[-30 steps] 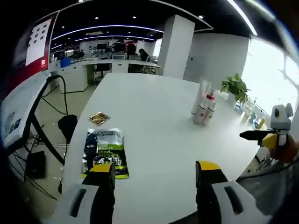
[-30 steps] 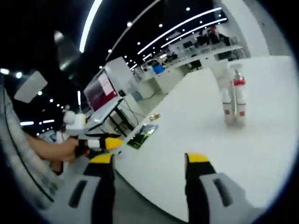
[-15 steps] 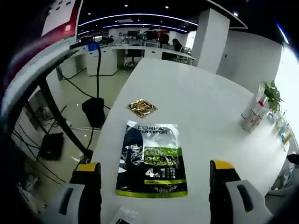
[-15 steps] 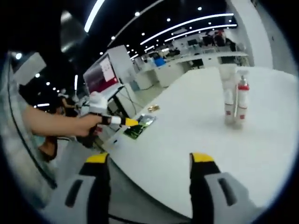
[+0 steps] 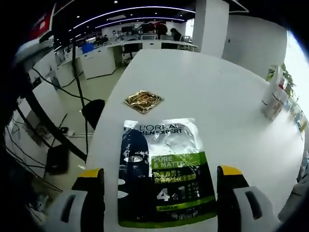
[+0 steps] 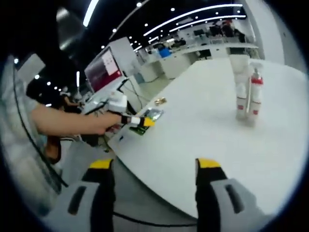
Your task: Arrange the skincare products in the storage area until every visible bottle or jar stands upright without overlapping.
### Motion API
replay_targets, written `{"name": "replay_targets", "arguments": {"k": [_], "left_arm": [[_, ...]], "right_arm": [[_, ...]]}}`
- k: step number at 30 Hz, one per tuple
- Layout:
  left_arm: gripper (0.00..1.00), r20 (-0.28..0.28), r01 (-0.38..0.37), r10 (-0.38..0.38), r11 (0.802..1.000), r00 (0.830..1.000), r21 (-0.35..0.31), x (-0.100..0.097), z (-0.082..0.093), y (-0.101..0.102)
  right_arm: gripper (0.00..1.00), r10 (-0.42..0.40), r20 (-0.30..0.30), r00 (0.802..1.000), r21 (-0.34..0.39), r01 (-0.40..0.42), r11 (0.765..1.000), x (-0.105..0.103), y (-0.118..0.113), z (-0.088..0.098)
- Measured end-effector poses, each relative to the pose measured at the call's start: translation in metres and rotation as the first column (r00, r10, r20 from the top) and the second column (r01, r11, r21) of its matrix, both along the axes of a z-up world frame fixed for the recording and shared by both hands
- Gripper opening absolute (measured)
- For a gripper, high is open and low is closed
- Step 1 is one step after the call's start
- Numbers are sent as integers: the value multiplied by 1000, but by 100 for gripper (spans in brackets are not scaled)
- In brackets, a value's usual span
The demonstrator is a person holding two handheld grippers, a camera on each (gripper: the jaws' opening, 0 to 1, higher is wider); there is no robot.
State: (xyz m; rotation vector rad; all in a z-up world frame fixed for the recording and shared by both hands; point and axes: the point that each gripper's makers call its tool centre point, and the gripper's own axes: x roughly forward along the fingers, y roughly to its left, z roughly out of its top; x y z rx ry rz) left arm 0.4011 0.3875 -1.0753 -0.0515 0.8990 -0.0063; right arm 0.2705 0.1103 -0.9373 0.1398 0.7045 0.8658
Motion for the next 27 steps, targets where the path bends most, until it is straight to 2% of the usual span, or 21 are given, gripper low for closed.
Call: {"name": "replay_targets", "arguments": {"k": [1, 2, 8, 11, 15, 16, 17, 18, 19, 20, 21, 25, 27], "left_arm": [[100, 0, 4, -4, 1000, 1000, 30, 0, -1, 4], [100, 8, 0, 0, 1000, 1000, 5, -1, -1, -1], [98, 53, -2, 2, 1000, 999, 7, -1, -1, 0], [79, 56, 26, -26, 1000, 998, 1, -2, 2, -7], [75, 49, 16, -16, 1000, 999, 7, -1, 1, -3], [66, 51, 20, -20, 1000, 998, 9, -2, 2, -3], [57, 66, 62, -64, 997, 996, 37, 0, 8, -2], [53, 43, 56, -57, 998, 997, 38, -2, 4, -3], [51, 56, 56, -57, 998, 997, 20, 1, 3, -7], [45, 55, 75, -76, 997, 996, 21, 3, 2, -11], [37, 27, 83, -84, 996, 996, 22, -1, 0, -13], [30, 36, 69, -69, 998, 997, 1, 11, -10, -18], [23, 40, 70, -69, 997, 997, -34, 16, -10, -21]], "right_arm": [[63, 1, 2, 1000, -2, -1, 1000, 0, 0, 0], [63, 2, 1, 1000, -4, -2, 1000, 2, -1, 1], [63, -10, -4, 1000, -15, 10, 1000, 8, -6, -2], [62, -10, -8, 1000, -19, 10, 1000, 8, -7, -4], [61, 2, -10, 1000, -28, -2, 1000, 5, -8, -6], [61, 2, -8, 1000, -27, -2, 1000, 5, -8, -6], [61, 1, -8, 1000, -26, -1, 1000, 5, -8, -6], [61, 0, -7, 1000, -26, 0, 1000, 4, -9, -6], [60, -1, -5, 1000, -27, 1, 1000, 4, -10, -6], [59, -2, -5, 1000, -29, 2, 1000, 3, -11, -6], [58, -1, -3, 1000, -31, 1, 1000, 2, -12, -6], [58, -4, 1, 1000, -28, 4, 1000, 1, -15, -4], [58, -7, 2, 1000, -26, 7, 1000, 1, -16, -4]]}}
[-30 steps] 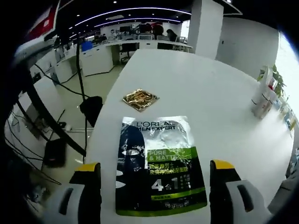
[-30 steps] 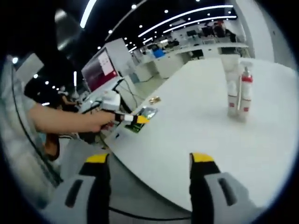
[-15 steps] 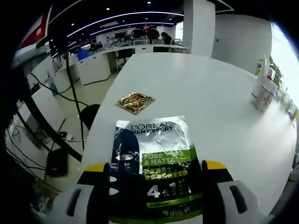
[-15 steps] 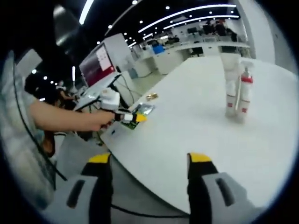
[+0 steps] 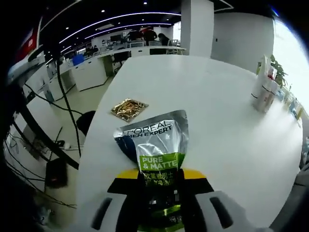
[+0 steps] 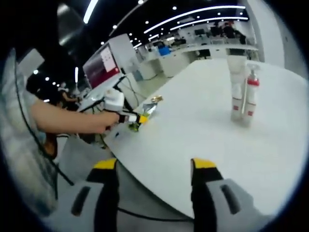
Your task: Arrange the skincare products in the storage area until every visible bottle or jar stands upright without overlapping.
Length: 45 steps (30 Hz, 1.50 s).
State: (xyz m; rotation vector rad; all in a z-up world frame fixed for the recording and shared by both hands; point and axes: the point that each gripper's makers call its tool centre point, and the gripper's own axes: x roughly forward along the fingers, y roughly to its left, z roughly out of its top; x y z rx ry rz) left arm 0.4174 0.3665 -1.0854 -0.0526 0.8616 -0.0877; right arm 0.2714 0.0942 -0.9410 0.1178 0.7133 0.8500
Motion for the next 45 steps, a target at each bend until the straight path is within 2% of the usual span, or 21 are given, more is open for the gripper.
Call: {"name": "replay_targets", "arguments": {"k": [3, 5, 7, 9, 13, 16, 17, 18, 21, 23, 24, 29, 32, 34, 35, 37, 38, 39, 40, 43, 45], "left_arm": [[17, 4, -46, 47, 994, 999, -101, 1, 4, -7], [15, 4, -67, 68, 989, 998, -132, 1, 9, -8], [14, 59, -69, 81, 980, 995, -187, 0, 29, -16], [13, 85, -61, 81, 976, 993, -211, 1, 39, -22], [13, 178, -4, 58, 957, 982, -290, -9, 82, -51], [13, 239, 66, 24, 931, 971, -359, -26, 116, -83], [13, 246, 79, 15, 927, 969, -366, -27, 120, -88], [13, 272, 133, -29, 918, 962, -373, -39, 137, -107], [13, 308, 228, -110, 896, 945, -380, -60, 158, -138], [13, 310, 273, -159, 888, 937, -370, -75, 164, -154], [13, 312, 284, -170, 886, 935, -368, -80, 165, -158], [13, 318, 396, -300, 867, 899, -302, -108, 170, -187], [13, 312, 452, -372, 858, 874, -245, -127, 172, -199], [13, 307, 466, -393, 858, 867, -216, -136, 173, -204], [14, 303, 483, -417, 855, 857, -189, -140, 172, -206], [14, 299, 487, -425, 856, 854, -175, -144, 172, -210], [14, 302, 488, -427, 856, 852, -167, -148, 174, -212], [15, 292, 487, -432, 860, 853, -153, -149, 173, -212], [15, 289, 488, -435, 861, 853, -144, -150, 173, -212], [17, 291, 475, -414, 861, 863, -183, -152, 174, -214], [23, 310, 488, -423, 855, 851, -175, -154, 176, -212]], "right_arm": [[58, -7, 7, 1000, 12, 7, 1000, 2, -1, 3], [58, -13, 11, 1000, 20, 12, 1000, 4, -2, 5], [57, -19, 8, 1000, 35, 18, 999, 7, -3, 6], [56, -19, -12, 1000, 45, 19, 999, 10, -2, 5], [55, -27, -25, 999, 80, 29, 996, 20, 3, 9], [57, -48, -60, 997, 166, 57, 984, 31, 17, 21], [57, -46, -63, 997, 172, 56, 983, 32, 19, 23], [58, -39, -62, 997, 203, 51, 978, 36, 27, 31], [60, -17, -83, 996, 295, 41, 954, 38, 45, 49], [61, -1, -128, 992, 360, 48, 932, 36, 56, 57], [61, -2, -143, 990, 378, 57, 924, 36, 59, 59], [60, -3, -280, 960, 463, 138, 876, 28, 69, 53], [58, 1, -305, 952, 474, 151, 867, 24, 72, 50], [48, 24, -326, 945, 483, 145, 863, 19, 75, 49], [42, 23, -331, 943, 476, 146, 867, 17, 74, 46], [23, 32, -341, 940, 488, 148, 860, 15, 73, 46], [20, 10, -361, 932, 477, 175, 861, 15, 70, 44], [19, 28, -345, 938, 494, 157, 855, 15, 69, 45], [16, 32, -368, 929, 497, 168, 851, 13, 69, 45], [15, 46, -352, 935, 503, 148, 851, 10, 67, 49], [14, 61, -355, 933, 507, 137, 851, 9, 66, 50]]}}
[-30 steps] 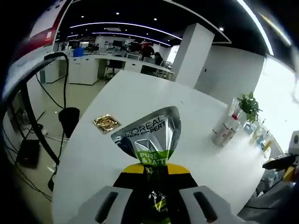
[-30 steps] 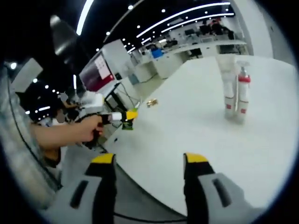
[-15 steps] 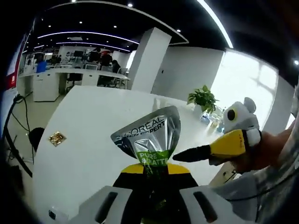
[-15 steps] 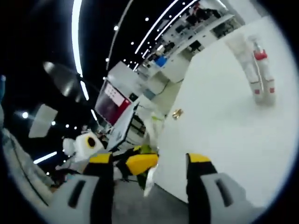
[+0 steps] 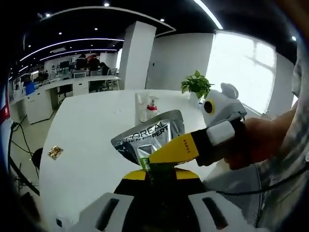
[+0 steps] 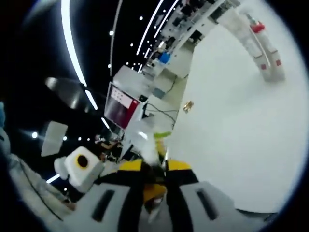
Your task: Arrange the skincare products in the storage area until every visible bottle or jar stands upright without overlapping.
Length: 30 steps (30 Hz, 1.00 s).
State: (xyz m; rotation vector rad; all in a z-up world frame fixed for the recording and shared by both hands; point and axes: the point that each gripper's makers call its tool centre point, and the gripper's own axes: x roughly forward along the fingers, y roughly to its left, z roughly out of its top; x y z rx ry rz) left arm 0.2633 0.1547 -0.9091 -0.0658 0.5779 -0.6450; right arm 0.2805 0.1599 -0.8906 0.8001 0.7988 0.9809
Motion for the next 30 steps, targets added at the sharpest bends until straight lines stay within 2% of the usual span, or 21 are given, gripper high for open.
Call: {"name": "replay_targets", "arguments": {"k": [4, 9, 12, 14, 15, 16, 17, 18, 19, 20, 22, 23, 24, 25, 26, 27, 28, 29, 30], "left_arm": [[37, -28, -43, 40, 995, 999, -85, 0, 0, 5], [49, -41, -20, 13, 985, 999, -171, -3, 3, 3], [55, -77, -20, -2, 961, 997, -277, -5, 7, 3], [58, -85, -44, 16, 939, 996, -340, -3, 12, 8], [59, -90, -41, 6, 919, 996, -391, -3, 16, 8], [59, -101, -40, -2, 908, 995, -418, -4, 17, 8], [59, -124, -33, -29, 882, 992, -470, -7, 22, 5], [59, -149, -38, -52, 841, 987, -540, -8, 27, 3], [58, -177, -18, -108, 809, 978, -588, -13, 29, -1], [57, -184, -15, -127, 783, 975, -622, -14, 32, -3], [49, -188, 3, -180, 731, 965, -683, -20, 40, -8], [43, -179, 5, -195, 690, 964, -724, -20, 46, -9], [36, -179, 3, -203, 669, 963, -744, -21, 49, -9], [28, -203, -27, -182, 677, 962, -736, -19, 44, -6], [24, -191, -16, -183, 681, 964, -732, -20, 43, -4], [23, -185, -19, -182, 663, 966, -749, -19, 46, -2], [21, -195, -28, -181, 659, 964, -752, -19, 45, -1], [19, -205, -30, -189, 661, 960, -750, -21, 45, -2], [18, -188, -19, -181, 670, 965, -742, -21, 45, 0]], "right_arm": [[12, 8, 10, 1000, 3, -8, 1000, 0, -9, 2], [11, 4, 28, 1000, 29, -5, 1000, 3, -22, 8], [10, 3, 35, 999, 46, -4, 999, 5, -29, 11], [10, 13, 45, 999, 43, -15, 999, 4, -32, 11], [10, 21, 39, 999, 47, -23, 999, 4, -33, 11], [10, 34, 37, 999, 54, -36, 998, 3, -33, 11], [10, 49, 33, 998, 67, -51, 996, 1, -32, 13], [10, 56, 32, 998, 75, -58, 996, -1, -31, 14], [10, 85, 34, 996, 101, -88, 991, -6, -28, 19], [10, 115, 37, 993, 125, -119, 985, -11, -25, 23], [10, 159, 41, 986, 143, -163, 976, -18, -20, 28], [10, 177, 38, 983, 147, -181, 972, -21, -17, 29], [10, 186, 33, 982, 149, -189, 971, -22, -15, 29], [10, 207, 29, 978, 193, -208, 959, -26, -13, 36], [10, 194, 12, 981, 189, -193, 963, -24, -14, 35], [10, 196, 16, 981, 182, -195, 964, -24, -13, 34], [10, 193, 24, 981, 170, -194, 966, -23, -13, 33], [10, 201, 22, 979, 170, -202, 964, -24, -13, 33], [11, 205, 22, 979, 168, -206, 964, -25, -12, 33]]}}
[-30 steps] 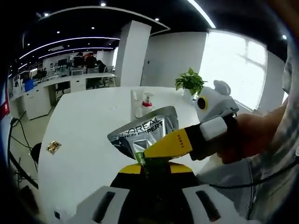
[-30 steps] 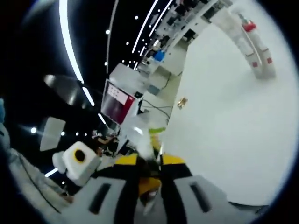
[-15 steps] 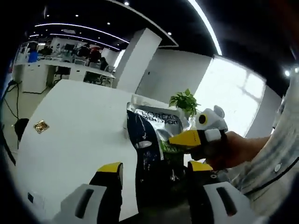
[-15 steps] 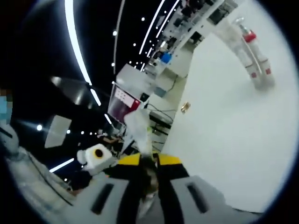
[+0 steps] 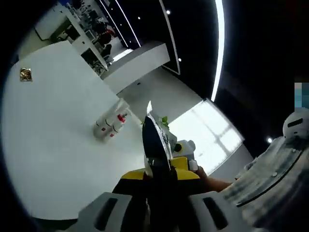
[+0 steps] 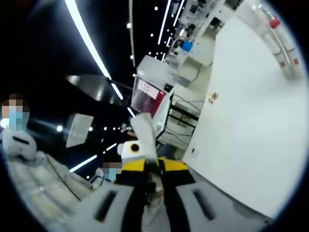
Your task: Arrange the skincare products in the storage area until every visible bottle or jar stands upright without overlapping.
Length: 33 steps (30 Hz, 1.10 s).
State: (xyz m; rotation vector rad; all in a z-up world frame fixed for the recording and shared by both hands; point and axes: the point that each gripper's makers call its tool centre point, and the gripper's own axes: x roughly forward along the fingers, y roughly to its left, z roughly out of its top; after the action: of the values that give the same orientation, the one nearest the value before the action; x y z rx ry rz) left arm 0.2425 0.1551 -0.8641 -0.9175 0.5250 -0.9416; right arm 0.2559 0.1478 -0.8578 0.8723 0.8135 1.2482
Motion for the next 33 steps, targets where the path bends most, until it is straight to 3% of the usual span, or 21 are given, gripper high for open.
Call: {"name": "replay_targets", "arguments": {"k": [2, 6, 7, 8, 12, 17, 19, 21, 22, 24, 25, 27, 30, 31, 33], "left_arm": [[13, -4, -26, 26, 999, 1000, -17, 3, 1, 5], [1, -39, -102, 97, 978, 995, -184, 12, 20, 18], [1, -45, -106, 100, 984, 994, -147, 10, 13, 18], [1, -45, -105, 99, 983, 994, -151, 10, 13, 18], [0, -108, -140, 118, 963, 987, -229, 11, 16, 18], [0, -132, -182, 149, 942, 980, -283, 15, 19, 20], [0, -152, -209, 168, 928, 974, -309, 18, 20, 23], [0, -186, -271, 212, 879, 959, -392, 26, 29, 32], [0, -195, -271, 208, 875, 959, -401, 27, 29, 33], [0, -190, -269, 208, 880, 959, -391, 30, 29, 33], [0, -191, -261, 199, 882, 961, -392, 31, 29, 32], [0, -188, -256, 196, 888, 962, -381, 32, 29, 31], [0, -196, -274, 215, 893, 957, -358, 34, 23, 36], [0, -206, -283, 221, 891, 953, -355, 35, 20, 39], [0, -207, -275, 211, 891, 955, -361, 34, 21, 40]], "right_arm": [[11, -4, -11, 1000, 2, 4, 1000, 0, -1, -1], [6, -37, -41, 998, 40, 38, 998, 4, -5, 1], [4, -33, -45, 998, 52, 36, 998, 3, -5, 4], [4, -35, -48, 998, 50, 37, 998, 3, -4, 4], [3, -58, -45, 997, 60, 60, 996, 9, -5, 7], [3, -80, -43, 996, 79, 83, 993, 13, -7, 12], [4, -97, -35, 995, 91, 100, 991, 16, -6, 14], [12, -80, -26, 996, 90, 82, 993, 10, 1, 12], [18, -55, -26, 998, 73, 57, 996, 3, 8, 8], [18, 3, -24, 1000, 57, -1, 998, -10, 15, 6], [14, 16, 5, 1000, 54, -17, 998, -15, 20, 6], [12, -10, 4, 1000, 53, 10, 999, -13, 24, 5], [5, -90, -65, 994, 46, 93, 995, 2, 21, -2], [2, -66, -107, 992, 76, 75, 994, 0, 21, 2], [1, -50, -70, 996, 86, 56, 995, -2, 22, 6]]}}
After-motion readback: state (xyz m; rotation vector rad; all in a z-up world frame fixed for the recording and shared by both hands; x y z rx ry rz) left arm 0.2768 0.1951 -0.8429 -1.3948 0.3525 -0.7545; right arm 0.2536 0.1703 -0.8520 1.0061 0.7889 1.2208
